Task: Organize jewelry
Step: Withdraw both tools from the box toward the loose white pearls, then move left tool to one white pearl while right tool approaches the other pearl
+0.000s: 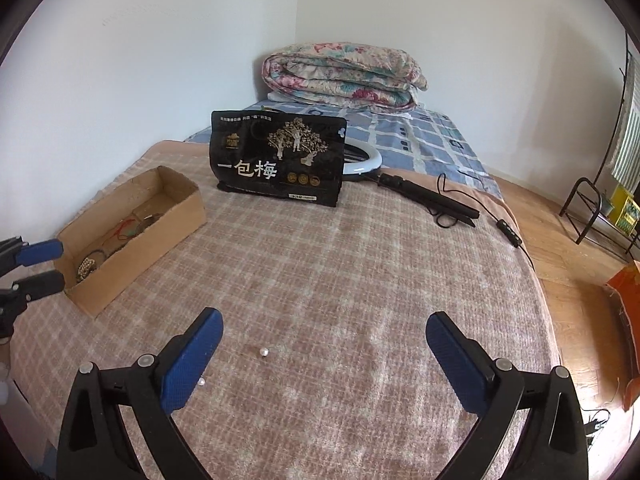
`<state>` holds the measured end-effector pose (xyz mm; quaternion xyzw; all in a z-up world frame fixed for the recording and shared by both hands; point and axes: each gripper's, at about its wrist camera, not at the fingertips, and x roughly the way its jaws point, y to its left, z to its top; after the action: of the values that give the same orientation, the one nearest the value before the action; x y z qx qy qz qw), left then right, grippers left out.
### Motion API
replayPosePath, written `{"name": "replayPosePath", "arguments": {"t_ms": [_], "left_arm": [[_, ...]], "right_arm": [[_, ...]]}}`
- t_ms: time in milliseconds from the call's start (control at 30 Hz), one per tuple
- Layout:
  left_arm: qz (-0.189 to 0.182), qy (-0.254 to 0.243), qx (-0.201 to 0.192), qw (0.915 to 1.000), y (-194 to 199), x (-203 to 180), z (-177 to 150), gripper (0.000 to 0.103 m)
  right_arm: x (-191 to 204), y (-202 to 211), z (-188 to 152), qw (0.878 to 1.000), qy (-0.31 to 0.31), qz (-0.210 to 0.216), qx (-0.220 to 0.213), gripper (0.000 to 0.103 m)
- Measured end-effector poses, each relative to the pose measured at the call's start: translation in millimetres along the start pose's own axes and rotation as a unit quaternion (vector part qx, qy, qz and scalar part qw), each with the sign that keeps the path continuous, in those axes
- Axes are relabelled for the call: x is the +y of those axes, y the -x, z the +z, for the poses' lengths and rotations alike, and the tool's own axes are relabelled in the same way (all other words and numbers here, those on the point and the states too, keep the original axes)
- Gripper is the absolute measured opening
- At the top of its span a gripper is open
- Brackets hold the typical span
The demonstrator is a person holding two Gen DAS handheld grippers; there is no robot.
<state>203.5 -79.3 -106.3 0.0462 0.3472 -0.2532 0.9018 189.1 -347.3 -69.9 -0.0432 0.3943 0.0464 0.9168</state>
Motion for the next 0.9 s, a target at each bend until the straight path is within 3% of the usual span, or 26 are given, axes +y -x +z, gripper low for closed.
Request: {"name": "replayPosePath", "arguments": {"t_ms": [233,367,500,667,900], "left_arm": [[-0.035,-0.007,0.028,0.9990,-29.1,-26.5,-15.2,0.052],[-0.055,-0.011,0.051,0.9971,-46.9,-40.0,-24.4,0.040],[-0.069,-0.022,0.068,0.9950,-63.5,-53.3,-32.0,0.033],[-0.077,-0.028,0.088,0.9927,-85.1,-63.4,-39.3,0.026],[-0.071,-0.034,0.100,0.9918,-107.3,-67.5,-43.7,0.025]], "right_arm": [[-18.0,-21.7,-17.4,1.000,-0.005,0.016,0.026,0.095],[-19.1,-37.8,-27.1,0.998,-0.005,0.043,0.049,0.081],[-14.1,-53.6,-35.3,0.995,0.002,0.073,0.065,0.073],[-1.7,-71.8,-41.7,0.991,0.018,0.108,0.082,0.054],[11.3,-91.8,-46.8,0.984,0.032,0.145,0.100,0.043]]}}
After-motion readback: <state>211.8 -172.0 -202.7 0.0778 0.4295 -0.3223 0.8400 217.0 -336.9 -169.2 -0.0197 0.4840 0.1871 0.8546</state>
